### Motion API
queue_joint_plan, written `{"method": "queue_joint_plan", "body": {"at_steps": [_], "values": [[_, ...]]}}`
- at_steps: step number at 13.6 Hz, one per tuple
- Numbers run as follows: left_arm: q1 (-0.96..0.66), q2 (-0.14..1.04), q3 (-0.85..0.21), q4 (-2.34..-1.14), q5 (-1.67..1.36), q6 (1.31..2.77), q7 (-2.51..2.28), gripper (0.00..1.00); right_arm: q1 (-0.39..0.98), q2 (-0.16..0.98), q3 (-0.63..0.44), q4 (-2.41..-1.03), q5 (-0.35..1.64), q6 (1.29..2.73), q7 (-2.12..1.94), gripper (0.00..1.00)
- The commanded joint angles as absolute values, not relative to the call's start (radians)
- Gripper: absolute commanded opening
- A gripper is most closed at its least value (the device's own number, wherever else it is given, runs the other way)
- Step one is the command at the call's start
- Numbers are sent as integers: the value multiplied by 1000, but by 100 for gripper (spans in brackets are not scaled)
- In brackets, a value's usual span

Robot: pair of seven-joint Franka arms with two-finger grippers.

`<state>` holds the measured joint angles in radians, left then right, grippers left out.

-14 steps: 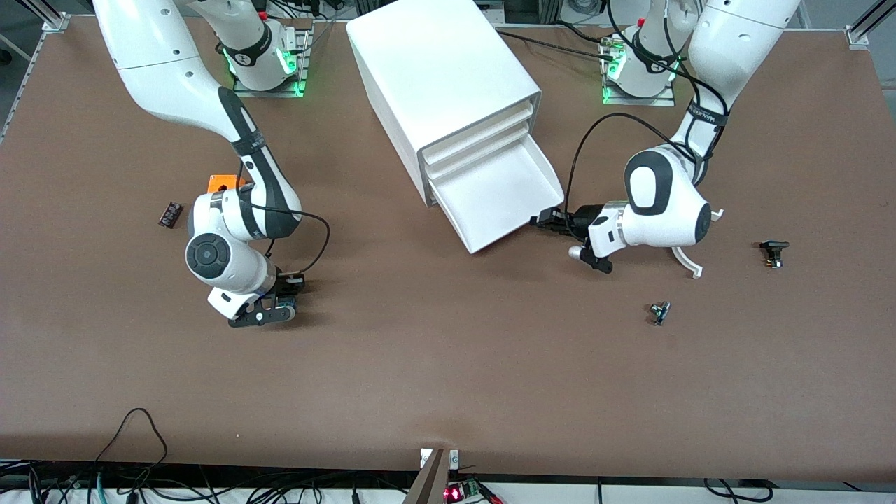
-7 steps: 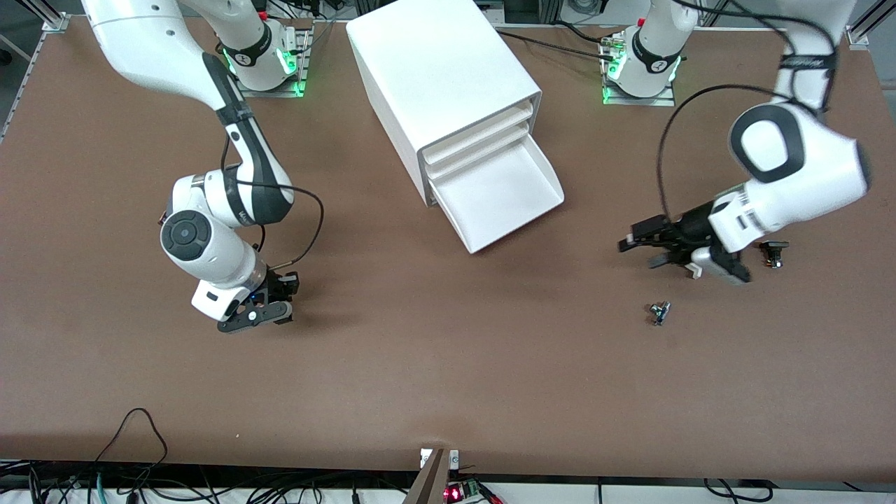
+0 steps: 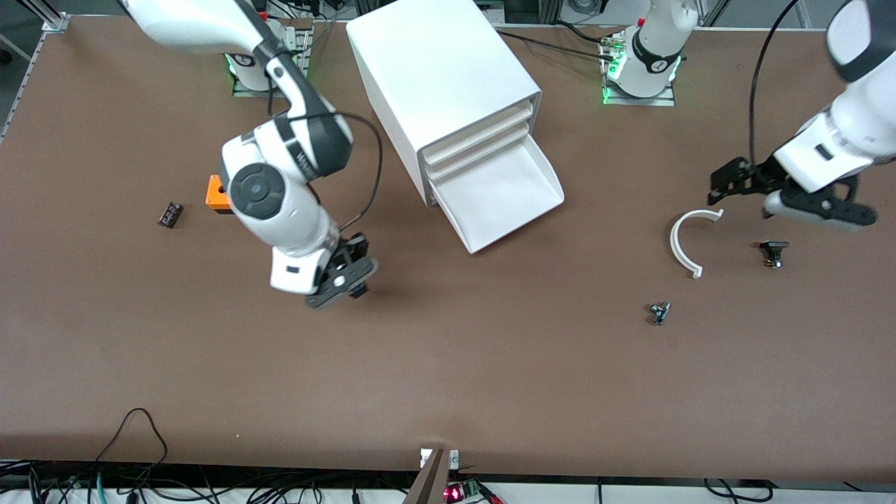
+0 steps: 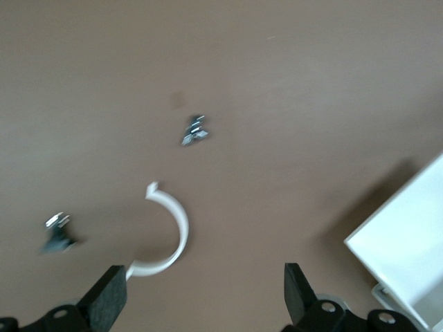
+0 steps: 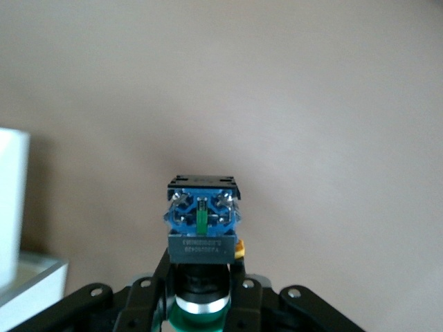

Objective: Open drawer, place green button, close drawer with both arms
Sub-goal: 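Carry the green button over the open drawer with the right gripper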

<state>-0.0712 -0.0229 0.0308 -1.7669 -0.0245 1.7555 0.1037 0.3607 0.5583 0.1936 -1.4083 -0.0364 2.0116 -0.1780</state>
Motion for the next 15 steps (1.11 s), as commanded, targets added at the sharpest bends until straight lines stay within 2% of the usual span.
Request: {"method": "queue_joint_plan", "body": {"at_steps": [1,3,7,10,15], "values": [[-71,-8,23,-1704,89,1674,0,100,388,583,253,-1313,-48,1951,-334,24],[-58,1,32,-1689,92,1654,-17,100,428,584,282,-1302,-55,1953,-421,24],[-55,23,29,-1666,77,1654,-49,100,518,675,313,-1212,-60,1965,-681,24],[-60,37,20,-1632,78,1654,-52,100,629,738,313,-1143,-175,1965,-716,25],[-57,46,21,-1625,75,1655,-49,100,684,768,311,-1140,-198,1951,-865,25]]}}
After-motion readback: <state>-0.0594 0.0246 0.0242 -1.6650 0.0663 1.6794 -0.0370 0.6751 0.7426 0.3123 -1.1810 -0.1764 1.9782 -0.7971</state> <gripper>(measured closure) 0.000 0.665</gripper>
